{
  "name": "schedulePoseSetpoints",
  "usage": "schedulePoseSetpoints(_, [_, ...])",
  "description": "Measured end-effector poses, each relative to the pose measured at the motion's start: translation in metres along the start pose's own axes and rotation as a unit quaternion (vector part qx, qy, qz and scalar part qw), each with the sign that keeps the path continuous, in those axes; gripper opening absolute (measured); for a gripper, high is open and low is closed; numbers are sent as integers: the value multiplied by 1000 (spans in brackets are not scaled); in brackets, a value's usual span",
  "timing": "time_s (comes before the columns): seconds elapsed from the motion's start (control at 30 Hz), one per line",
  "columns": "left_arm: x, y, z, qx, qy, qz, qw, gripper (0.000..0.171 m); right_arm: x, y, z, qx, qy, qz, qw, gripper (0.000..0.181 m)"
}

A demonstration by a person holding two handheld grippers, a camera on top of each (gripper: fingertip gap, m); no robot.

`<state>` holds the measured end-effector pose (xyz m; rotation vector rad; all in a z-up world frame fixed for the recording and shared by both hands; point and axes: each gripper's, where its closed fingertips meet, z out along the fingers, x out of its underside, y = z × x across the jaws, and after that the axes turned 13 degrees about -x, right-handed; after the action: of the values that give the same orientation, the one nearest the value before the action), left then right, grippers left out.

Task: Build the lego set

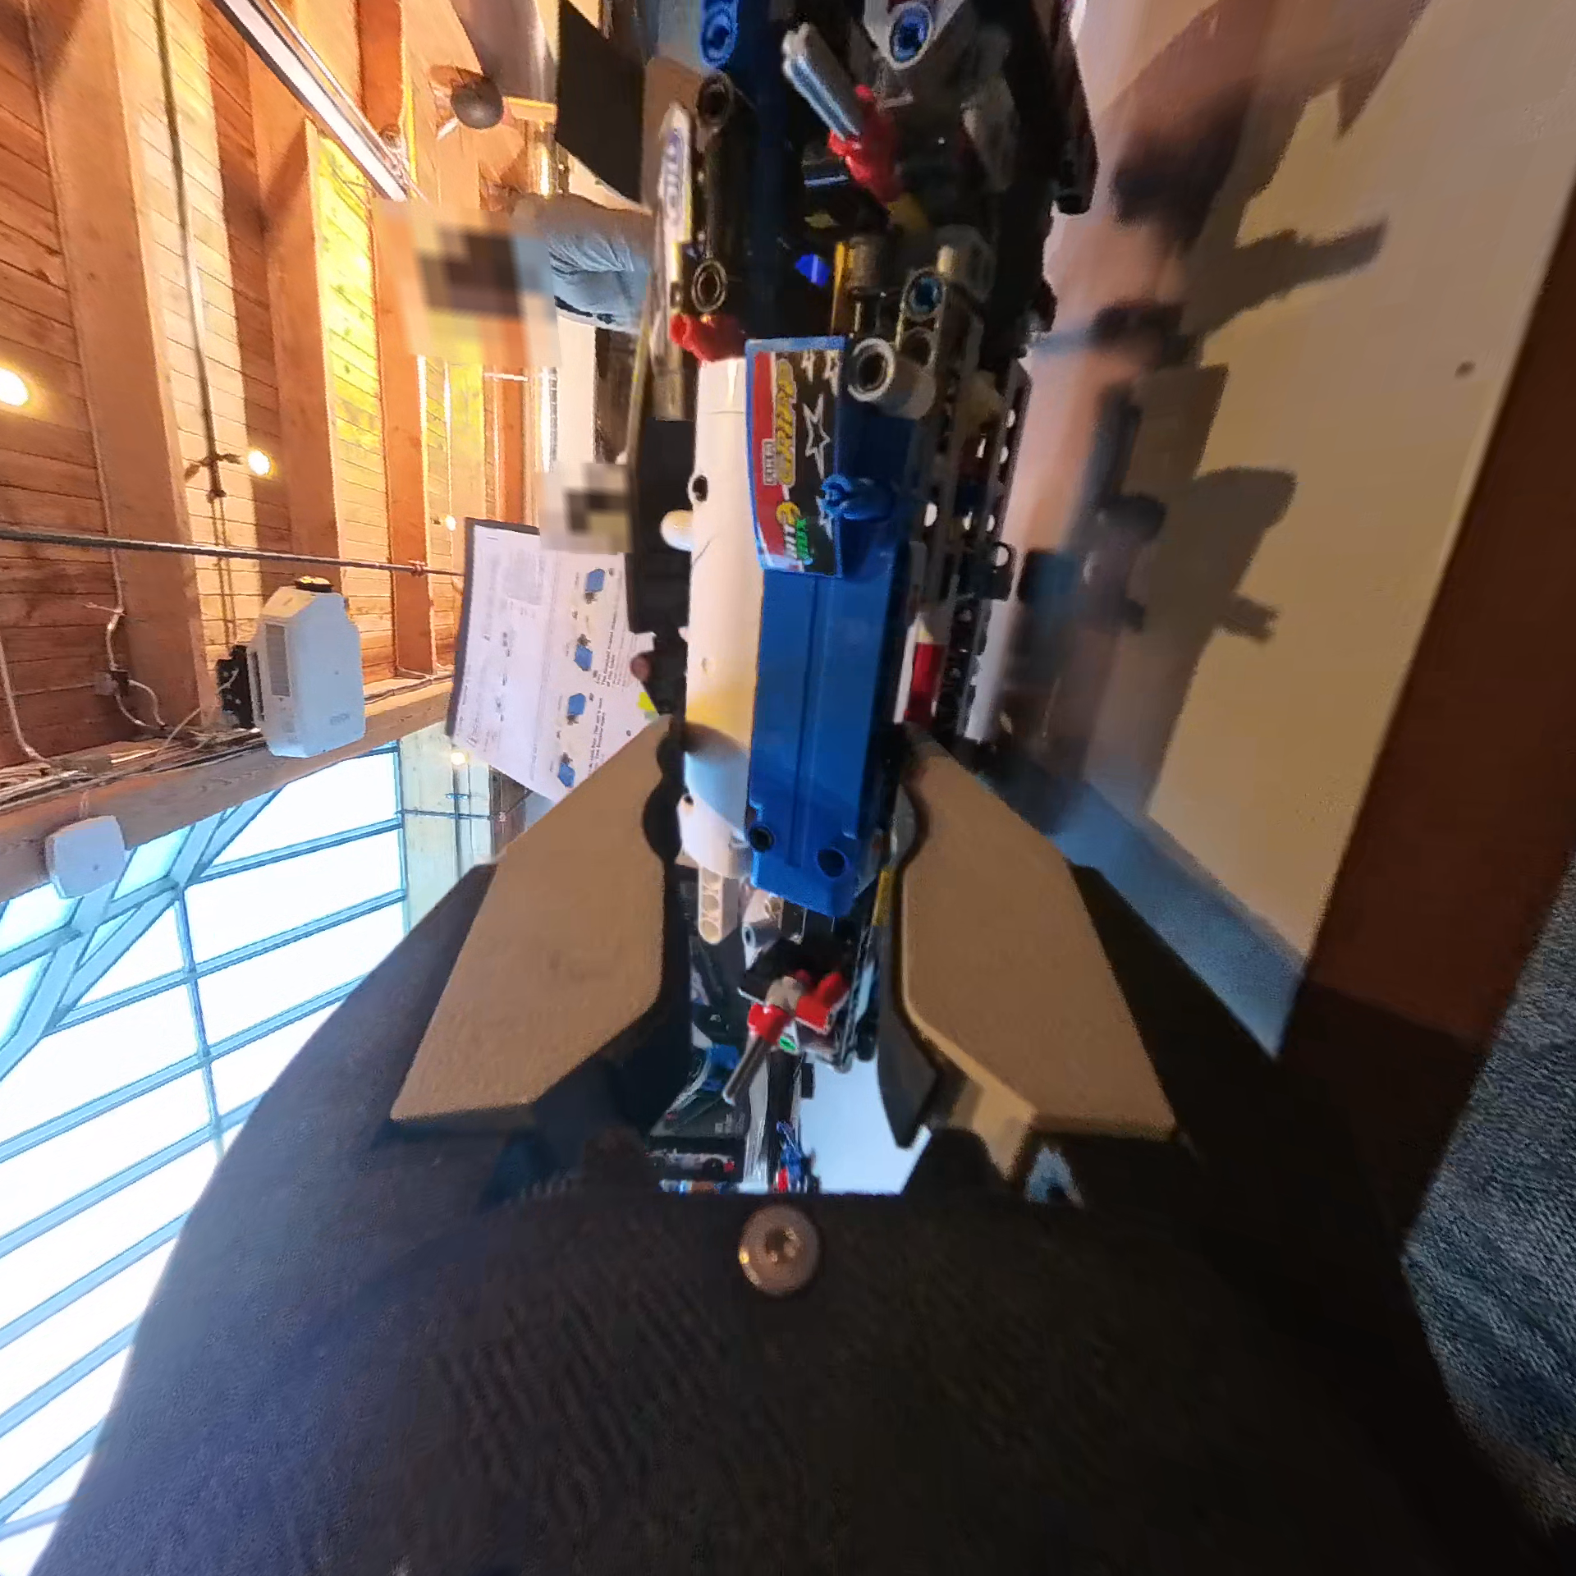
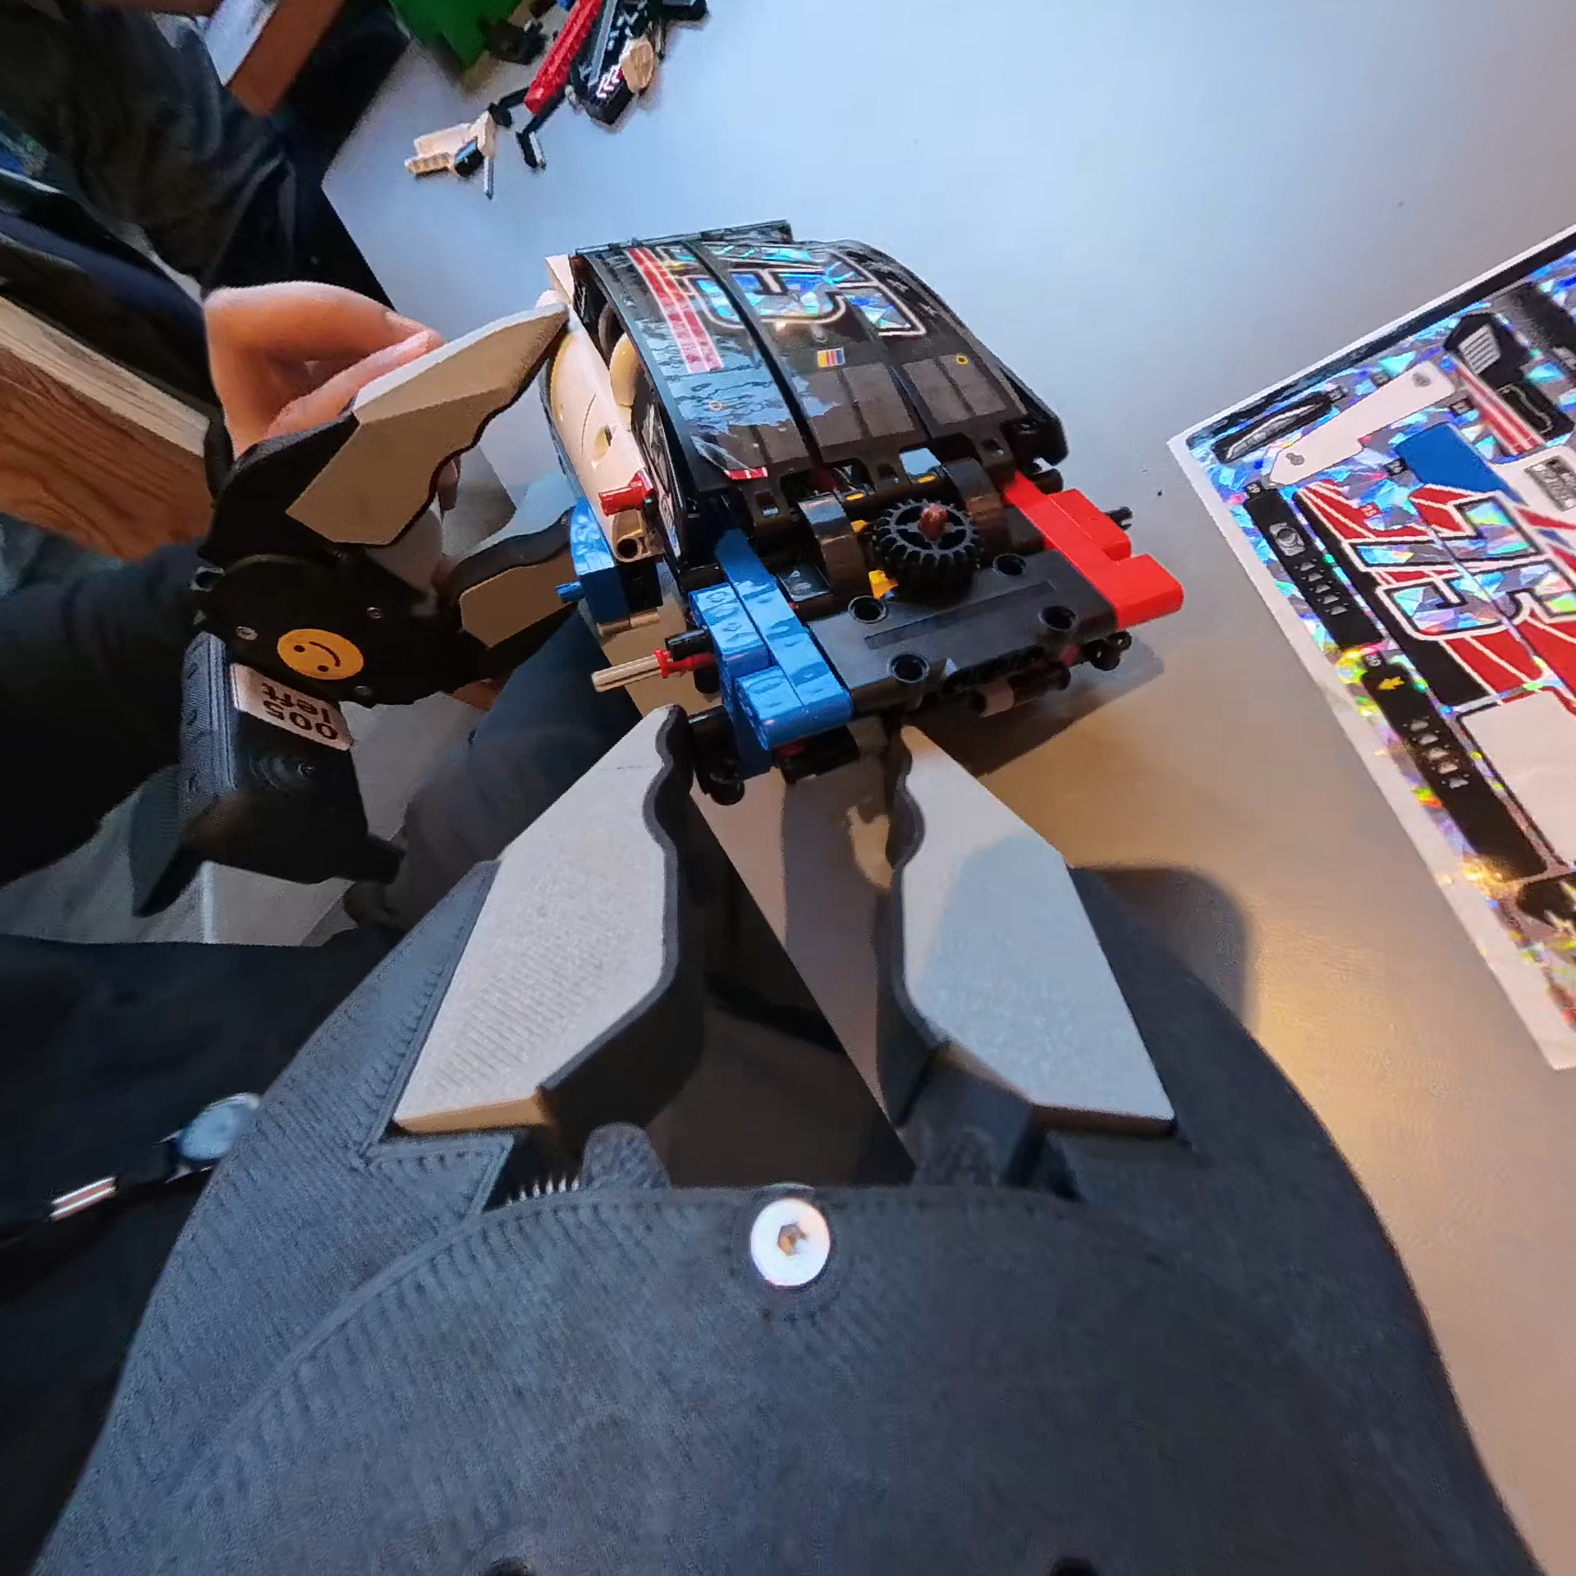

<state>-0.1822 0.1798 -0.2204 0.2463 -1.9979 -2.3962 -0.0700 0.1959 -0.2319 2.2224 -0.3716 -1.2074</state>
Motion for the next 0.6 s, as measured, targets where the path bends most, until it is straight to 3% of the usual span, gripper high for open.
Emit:
schedulePoseSetpoints(0.23, [2,5,18,83,0,-22,996,44,-17,-5,-6,-32,30,51,998,44])
schedulePoseSetpoints(0.6, [4,12,46,210,-8,-66,975,44,-34,-10,-16,-47,24,48,997,45])
